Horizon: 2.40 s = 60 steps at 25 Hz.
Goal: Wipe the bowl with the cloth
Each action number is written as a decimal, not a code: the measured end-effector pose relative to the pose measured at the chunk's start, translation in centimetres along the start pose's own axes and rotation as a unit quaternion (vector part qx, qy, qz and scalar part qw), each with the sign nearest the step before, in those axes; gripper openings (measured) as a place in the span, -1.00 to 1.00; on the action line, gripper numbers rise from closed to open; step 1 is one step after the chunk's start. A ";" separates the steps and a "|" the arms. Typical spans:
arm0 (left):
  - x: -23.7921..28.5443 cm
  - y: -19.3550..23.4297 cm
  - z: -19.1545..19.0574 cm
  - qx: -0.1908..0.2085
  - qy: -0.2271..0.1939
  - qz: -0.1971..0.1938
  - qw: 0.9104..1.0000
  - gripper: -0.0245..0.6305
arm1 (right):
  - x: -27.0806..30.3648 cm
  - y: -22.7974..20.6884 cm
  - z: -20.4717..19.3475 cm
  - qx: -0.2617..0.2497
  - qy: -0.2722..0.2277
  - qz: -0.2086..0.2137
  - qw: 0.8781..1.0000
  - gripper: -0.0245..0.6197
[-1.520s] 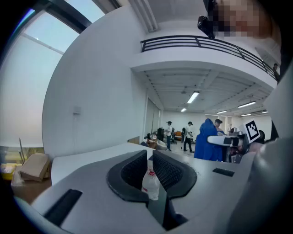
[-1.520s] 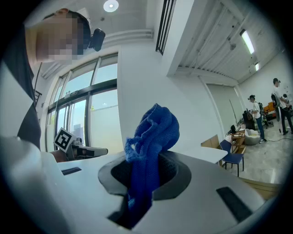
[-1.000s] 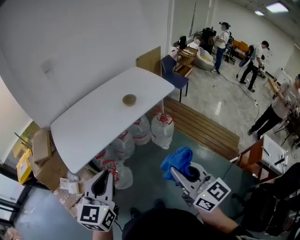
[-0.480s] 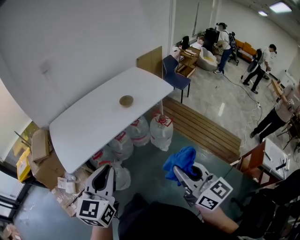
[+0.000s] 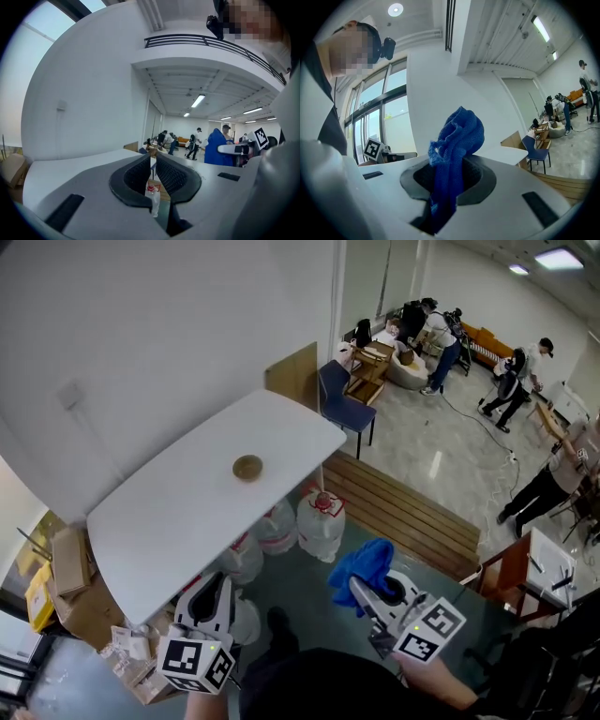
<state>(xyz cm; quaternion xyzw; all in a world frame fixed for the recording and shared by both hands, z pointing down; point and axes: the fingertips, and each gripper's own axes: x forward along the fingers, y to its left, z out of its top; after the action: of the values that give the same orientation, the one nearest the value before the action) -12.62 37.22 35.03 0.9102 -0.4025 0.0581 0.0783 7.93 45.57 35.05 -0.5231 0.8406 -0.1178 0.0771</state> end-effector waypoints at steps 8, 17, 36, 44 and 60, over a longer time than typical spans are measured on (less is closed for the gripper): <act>7.3 7.0 2.6 0.001 0.000 -0.010 1.000 -0.78 | 10.4 -3.9 2.1 -0.005 0.005 0.000 1.000 -0.71; 13.2 15.1 4.5 0.002 0.016 -0.019 1.000 -0.78 | 21.4 -6.6 2.9 0.004 0.005 -0.001 1.000 -0.71; 25.2 21.0 4.2 -0.042 0.044 0.051 0.997 -0.78 | 34.7 -16.8 2.7 0.028 0.071 0.085 0.993 -0.71; 32.4 21.5 4.7 -0.082 0.057 0.101 0.990 -0.78 | 39.8 -22.3 4.0 0.034 0.110 0.172 0.978 -0.71; 36.6 25.0 -3.3 -0.152 0.167 0.101 0.969 -0.51 | 46.4 -21.7 -2.9 0.052 0.218 0.250 0.942 -0.71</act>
<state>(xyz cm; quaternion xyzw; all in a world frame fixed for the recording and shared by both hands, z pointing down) -6.78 -5.24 46.88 0.8196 -0.4774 0.1553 0.2760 5.42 -4.95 43.59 -0.2530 0.9332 -0.2493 -0.0541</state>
